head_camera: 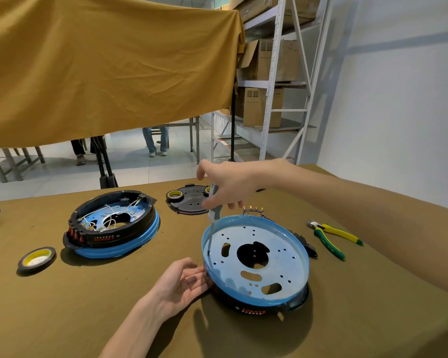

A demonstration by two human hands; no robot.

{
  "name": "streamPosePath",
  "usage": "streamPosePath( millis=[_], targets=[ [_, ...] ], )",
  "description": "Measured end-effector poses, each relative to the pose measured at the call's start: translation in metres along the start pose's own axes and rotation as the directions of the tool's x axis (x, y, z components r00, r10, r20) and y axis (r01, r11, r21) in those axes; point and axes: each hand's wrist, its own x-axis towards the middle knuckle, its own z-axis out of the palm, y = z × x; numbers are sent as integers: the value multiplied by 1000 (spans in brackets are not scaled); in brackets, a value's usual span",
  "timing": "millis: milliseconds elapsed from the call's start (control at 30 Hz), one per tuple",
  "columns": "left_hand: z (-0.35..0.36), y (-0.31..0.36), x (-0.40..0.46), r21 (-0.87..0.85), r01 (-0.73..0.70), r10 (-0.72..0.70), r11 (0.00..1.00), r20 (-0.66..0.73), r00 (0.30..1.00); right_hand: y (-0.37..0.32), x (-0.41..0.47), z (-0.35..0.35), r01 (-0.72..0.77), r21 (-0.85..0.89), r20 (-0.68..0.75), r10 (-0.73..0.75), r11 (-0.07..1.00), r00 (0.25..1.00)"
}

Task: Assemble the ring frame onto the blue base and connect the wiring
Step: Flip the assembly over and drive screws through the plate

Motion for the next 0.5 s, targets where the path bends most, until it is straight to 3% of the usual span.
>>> streamPosePath(
  millis=[67,200,367,500],
  targets=[
    [0,0,0,-2,4,-4,1000,5,1000,-1,-1,-5,15,36,22,-16,999,1000],
    [0,-1,0,10,0,1,1000,-16,1000,0,2,4,-15,-172,-79,1,985,997],
    [0,-2,0,10,10,-10,1000,-3,1000,6,-3,-6,-10,-13,22,10,1000,1000],
    [1,-1,-1,21,8,-7,1000,-15,1000,4,-5,4,-29,-108,-53,23,994,998]
  ],
)
